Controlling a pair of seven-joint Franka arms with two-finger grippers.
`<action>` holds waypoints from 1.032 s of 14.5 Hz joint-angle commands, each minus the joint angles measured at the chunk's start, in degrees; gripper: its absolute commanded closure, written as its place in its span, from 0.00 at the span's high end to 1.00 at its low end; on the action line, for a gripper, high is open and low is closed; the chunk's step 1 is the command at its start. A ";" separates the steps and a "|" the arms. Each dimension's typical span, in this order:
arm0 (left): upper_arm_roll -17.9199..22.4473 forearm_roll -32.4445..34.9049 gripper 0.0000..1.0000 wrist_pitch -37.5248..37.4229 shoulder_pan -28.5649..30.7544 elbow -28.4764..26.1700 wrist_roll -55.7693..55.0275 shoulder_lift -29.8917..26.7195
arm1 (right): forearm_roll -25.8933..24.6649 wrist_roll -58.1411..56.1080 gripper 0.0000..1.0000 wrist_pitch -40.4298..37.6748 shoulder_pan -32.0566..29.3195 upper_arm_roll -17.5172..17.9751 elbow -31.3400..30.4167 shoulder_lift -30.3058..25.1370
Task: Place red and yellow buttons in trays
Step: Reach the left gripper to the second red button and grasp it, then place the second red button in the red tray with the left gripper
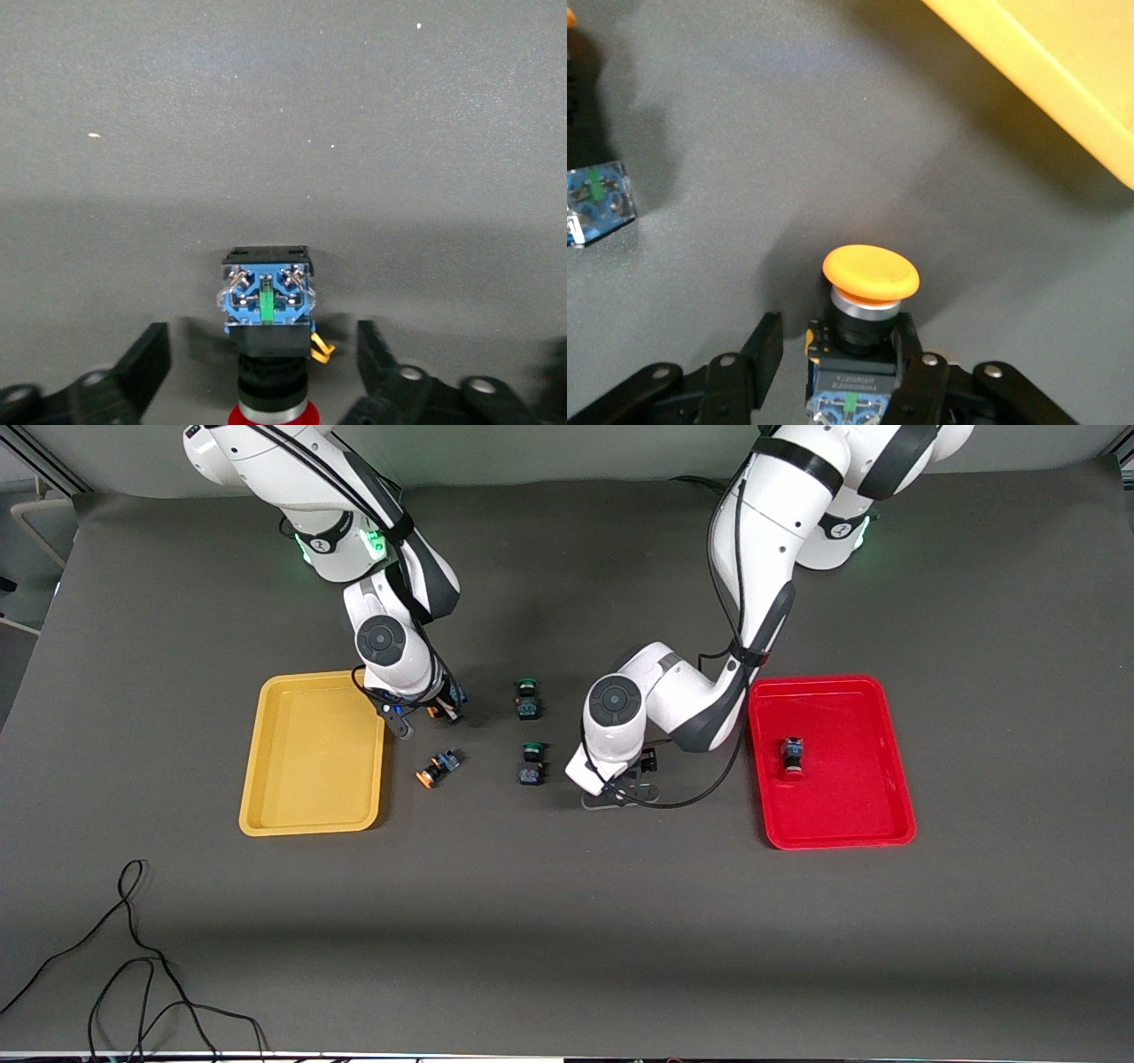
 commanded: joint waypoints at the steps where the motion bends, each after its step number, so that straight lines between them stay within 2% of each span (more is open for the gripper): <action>1: 0.62 0.62 0.19 -0.20 -0.72 1.49 -2.46 0.66 | 1.11 0.98 0.59 -0.04 0.67 -0.16 -0.03 -0.80; 2: 0.62 0.53 0.10 -0.20 -0.63 1.58 -2.55 0.66 | 1.11 0.89 0.59 -0.04 0.67 -0.16 -0.03 -0.89; 3: 0.62 0.44 0.08 -0.29 -0.63 1.67 -2.64 0.48 | 1.11 0.80 0.59 -0.04 0.67 -0.16 -0.03 -0.89; 6: 0.53 0.09 0.07 -3.52 -0.20 2.63 -2.64 -1.79 | 1.11 0.54 0.59 -0.04 0.67 -0.16 -0.03 -0.89; 8: 0.44 -0.87 0.07 -10.10 -0.11 2.81 -1.94 -6.35 | 1.11 0.45 0.59 -0.04 0.67 -0.16 0.06 -0.98; 11: 0.35 -4.73 0.06 -15.04 1.65 2.72 -0.02 -12.51 | 1.11 0.28 0.59 -0.13 0.67 -0.16 0.15 -0.98; 15: 0.44 -10.45 0.06 -23.47 8.75 1.93 10.78 -18.22 | 1.11 -0.16 0.59 -0.30 0.67 -0.25 0.59 -1.85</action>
